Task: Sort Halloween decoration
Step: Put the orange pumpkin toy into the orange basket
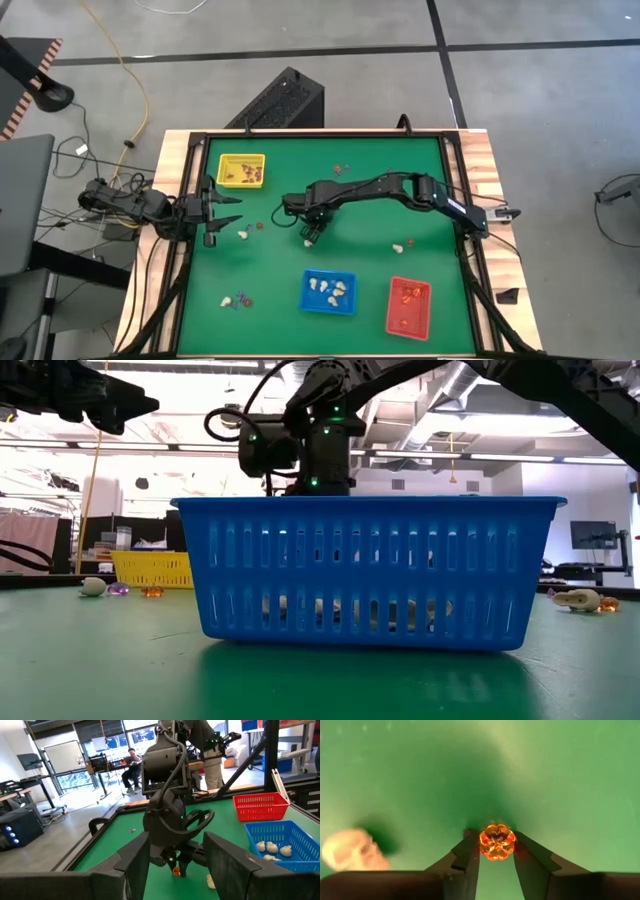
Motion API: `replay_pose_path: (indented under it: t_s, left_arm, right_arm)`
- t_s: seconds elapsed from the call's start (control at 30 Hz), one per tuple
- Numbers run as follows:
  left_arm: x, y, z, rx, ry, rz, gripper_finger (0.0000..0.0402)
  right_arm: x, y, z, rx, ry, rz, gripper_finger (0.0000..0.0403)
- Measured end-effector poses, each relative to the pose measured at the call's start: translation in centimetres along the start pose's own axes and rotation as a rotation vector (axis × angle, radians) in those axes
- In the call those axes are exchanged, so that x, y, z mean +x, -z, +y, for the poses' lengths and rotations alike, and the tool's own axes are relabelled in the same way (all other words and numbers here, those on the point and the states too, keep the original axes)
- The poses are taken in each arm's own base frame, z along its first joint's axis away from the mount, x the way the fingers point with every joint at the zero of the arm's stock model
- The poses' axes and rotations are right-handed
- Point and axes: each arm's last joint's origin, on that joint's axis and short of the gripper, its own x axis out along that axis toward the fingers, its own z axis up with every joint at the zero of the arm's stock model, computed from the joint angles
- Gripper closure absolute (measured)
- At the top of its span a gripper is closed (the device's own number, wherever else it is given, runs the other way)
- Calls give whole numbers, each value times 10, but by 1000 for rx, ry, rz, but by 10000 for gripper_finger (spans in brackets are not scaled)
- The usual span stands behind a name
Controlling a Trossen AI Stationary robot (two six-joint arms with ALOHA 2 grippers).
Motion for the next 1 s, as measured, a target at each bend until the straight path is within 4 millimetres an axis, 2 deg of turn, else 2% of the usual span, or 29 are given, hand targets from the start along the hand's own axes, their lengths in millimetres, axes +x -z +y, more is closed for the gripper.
replay_pose_path:
  t_s: [0.2,0.4,0.6,0.77,0.87,1.0]
  left_arm:
    - [0,0,0,2,1,4,228]
    - [0,1,0,5,1,9,228]
    - [0,1,0,10,2,12,228]
    - [0,1,0,8,3,11,228]
    - [0,1,0,7,4,10,228]
    - [0,1,0,-1,4,10,228]
  right_arm:
    - [-31,10,12,-48,5,18,271]
    - [-75,47,33,-115,18,59,263]
    - [-128,105,54,-71,45,76,269]
    - [-153,165,71,42,35,45,268]
    - [-153,206,77,125,65,51,268]
    - [-139,251,79,243,74,56,268]
